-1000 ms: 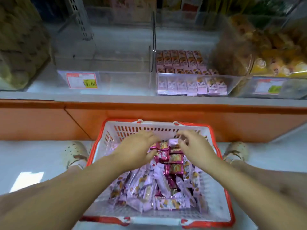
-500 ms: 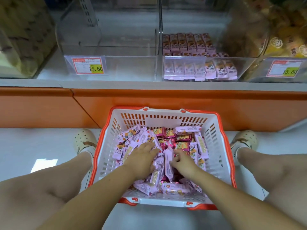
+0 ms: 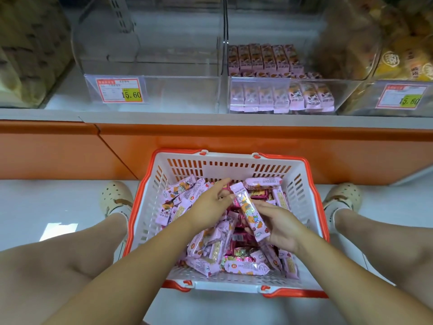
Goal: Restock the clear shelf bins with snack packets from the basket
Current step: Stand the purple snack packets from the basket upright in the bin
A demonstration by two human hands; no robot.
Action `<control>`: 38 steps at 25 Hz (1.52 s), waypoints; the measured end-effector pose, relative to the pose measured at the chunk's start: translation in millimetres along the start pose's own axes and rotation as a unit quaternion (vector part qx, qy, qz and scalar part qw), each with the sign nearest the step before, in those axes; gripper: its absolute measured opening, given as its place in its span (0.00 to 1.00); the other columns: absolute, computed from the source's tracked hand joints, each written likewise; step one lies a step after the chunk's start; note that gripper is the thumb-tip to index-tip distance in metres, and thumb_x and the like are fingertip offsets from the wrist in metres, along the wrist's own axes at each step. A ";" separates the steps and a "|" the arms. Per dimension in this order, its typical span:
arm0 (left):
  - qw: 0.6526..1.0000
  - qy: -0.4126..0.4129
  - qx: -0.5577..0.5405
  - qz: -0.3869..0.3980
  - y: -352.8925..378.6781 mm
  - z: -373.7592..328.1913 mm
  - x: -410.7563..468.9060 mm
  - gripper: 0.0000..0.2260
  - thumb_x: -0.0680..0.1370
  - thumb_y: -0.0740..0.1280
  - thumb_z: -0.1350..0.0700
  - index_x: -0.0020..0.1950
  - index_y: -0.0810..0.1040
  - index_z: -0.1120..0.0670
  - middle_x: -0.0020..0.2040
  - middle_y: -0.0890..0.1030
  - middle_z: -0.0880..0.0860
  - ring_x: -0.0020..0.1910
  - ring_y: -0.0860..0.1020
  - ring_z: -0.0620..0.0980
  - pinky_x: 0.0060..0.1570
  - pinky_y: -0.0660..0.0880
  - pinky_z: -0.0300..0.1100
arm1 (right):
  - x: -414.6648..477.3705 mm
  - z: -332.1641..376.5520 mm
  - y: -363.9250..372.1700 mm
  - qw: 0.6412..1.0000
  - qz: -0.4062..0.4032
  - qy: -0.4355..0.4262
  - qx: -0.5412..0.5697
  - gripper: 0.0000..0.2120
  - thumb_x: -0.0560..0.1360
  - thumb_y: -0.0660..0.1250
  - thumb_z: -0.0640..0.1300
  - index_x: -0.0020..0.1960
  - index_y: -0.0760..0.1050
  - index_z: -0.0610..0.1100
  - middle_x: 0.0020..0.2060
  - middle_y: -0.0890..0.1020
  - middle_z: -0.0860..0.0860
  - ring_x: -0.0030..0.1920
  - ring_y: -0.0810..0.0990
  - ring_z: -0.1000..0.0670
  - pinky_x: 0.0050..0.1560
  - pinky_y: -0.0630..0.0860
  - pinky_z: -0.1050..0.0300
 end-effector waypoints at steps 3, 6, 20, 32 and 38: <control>1.000 0.009 -0.019 -0.001 -2.6 -2.1 -1.7 0.21 0.81 0.62 0.50 0.74 0.64 0.43 0.50 0.76 0.50 0.37 0.73 0.48 0.41 0.75 0.42 | -3.4 -0.1 0.4 1.000 -0.005 0.003 -0.020 0.11 0.79 0.60 0.36 0.58 0.78 0.39 0.40 0.84 0.41 0.36 0.82 0.47 0.37 0.80 0.53; 1.000 0.012 -0.021 0.010 -4.3 -2.1 -2.4 0.20 0.81 0.63 0.50 0.72 0.66 0.39 0.49 0.75 0.53 0.39 0.78 0.53 0.43 0.76 0.43 | -5.7 1.0 -0.2 0.999 -0.022 0.003 -0.028 0.10 0.80 0.61 0.39 0.59 0.77 0.40 0.41 0.84 0.42 0.36 0.83 0.47 0.34 0.81 0.55; 0.996 0.007 0.049 0.073 4.5 9.1 -0.3 0.18 0.77 0.68 0.48 0.67 0.73 0.46 0.59 0.78 0.49 0.49 0.81 0.48 0.52 0.78 0.45 | -3.7 24.8 -9.7 0.978 -0.108 -0.153 -0.096 0.15 0.74 0.68 0.31 0.59 0.72 0.38 0.44 0.84 0.42 0.47 0.84 0.44 0.49 0.81 0.53; 0.996 0.071 0.009 0.046 12.4 -35.9 -9.0 0.18 0.75 0.71 0.48 0.63 0.74 0.47 0.48 0.81 0.48 0.41 0.81 0.46 0.48 0.78 0.47 | -29.6 54.4 10.3 0.965 -0.126 -0.203 -0.111 0.14 0.75 0.68 0.34 0.60 0.72 0.42 0.39 0.85 0.48 0.42 0.84 0.49 0.47 0.81 0.53; 0.934 0.257 0.185 -0.167 -75.0 -149.4 -24.0 0.11 0.76 0.68 0.47 0.58 0.77 0.42 0.47 0.80 0.39 0.43 0.77 0.38 0.45 0.76 0.38 | -85.9 161.0 43.3 0.919 -0.137 -0.324 -0.178 0.17 0.73 0.69 0.34 0.61 0.75 0.44 0.47 0.85 0.46 0.47 0.84 0.50 0.48 0.80 0.55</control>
Point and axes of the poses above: each hand's wrist, its own x-axis towards the middle knuckle, its own y-axis out of the palm, z = x × y, the point moved 5 cm from there along x, towards the middle knuckle
